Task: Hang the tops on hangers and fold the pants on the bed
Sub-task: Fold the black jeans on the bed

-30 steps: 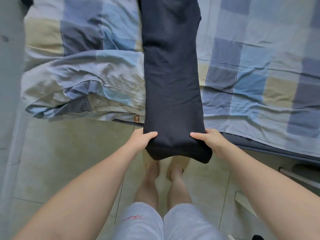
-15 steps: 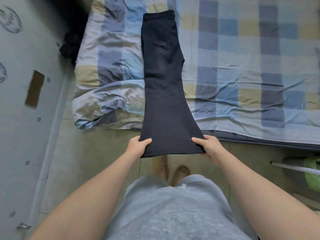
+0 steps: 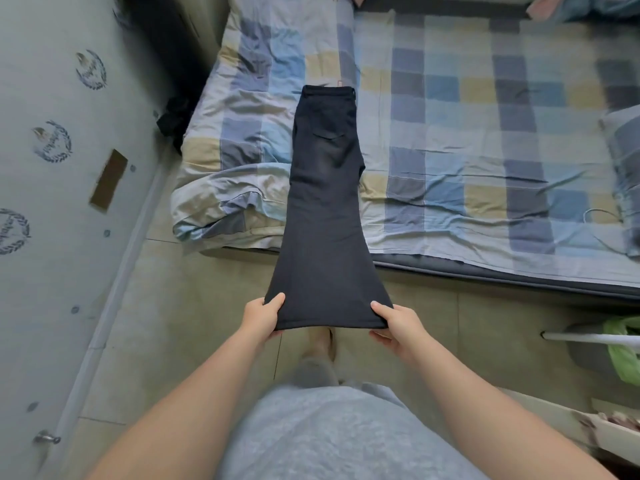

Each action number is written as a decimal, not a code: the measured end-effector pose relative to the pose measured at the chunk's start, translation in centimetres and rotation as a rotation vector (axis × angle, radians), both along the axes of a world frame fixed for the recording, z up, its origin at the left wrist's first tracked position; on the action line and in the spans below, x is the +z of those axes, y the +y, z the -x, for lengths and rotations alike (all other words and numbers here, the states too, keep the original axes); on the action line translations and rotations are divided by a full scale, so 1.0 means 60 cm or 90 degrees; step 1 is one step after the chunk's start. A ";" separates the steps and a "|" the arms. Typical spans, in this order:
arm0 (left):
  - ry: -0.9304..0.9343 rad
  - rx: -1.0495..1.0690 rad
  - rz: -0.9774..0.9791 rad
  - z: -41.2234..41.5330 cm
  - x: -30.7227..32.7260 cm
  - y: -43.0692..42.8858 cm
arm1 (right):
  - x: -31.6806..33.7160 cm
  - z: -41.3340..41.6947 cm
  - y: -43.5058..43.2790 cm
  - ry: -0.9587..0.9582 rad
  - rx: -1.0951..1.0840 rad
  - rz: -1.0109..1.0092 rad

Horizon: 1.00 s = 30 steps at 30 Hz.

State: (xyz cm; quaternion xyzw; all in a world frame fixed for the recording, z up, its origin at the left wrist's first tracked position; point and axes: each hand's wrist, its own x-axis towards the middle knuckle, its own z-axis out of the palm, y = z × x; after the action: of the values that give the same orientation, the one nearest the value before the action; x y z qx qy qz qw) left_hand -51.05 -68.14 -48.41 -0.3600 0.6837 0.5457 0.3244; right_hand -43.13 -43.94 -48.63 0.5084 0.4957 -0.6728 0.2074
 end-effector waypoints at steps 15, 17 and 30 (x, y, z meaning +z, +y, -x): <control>-0.038 0.043 0.039 -0.161 0.033 -0.056 | 0.037 -0.144 -0.042 -0.049 -0.012 0.053; -0.039 0.077 0.031 -0.135 0.039 -0.041 | 0.045 -0.116 -0.030 -0.042 -0.028 0.052; -0.035 0.159 -0.120 0.239 0.074 0.097 | 0.074 0.224 0.099 0.024 -0.112 0.033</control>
State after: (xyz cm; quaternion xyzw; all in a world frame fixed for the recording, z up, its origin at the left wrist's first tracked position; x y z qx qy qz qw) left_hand -65.40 -62.32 -43.99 -0.4250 0.5699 0.6338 0.3047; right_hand -56.55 -37.99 -44.20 0.5319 0.4352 -0.7105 0.1512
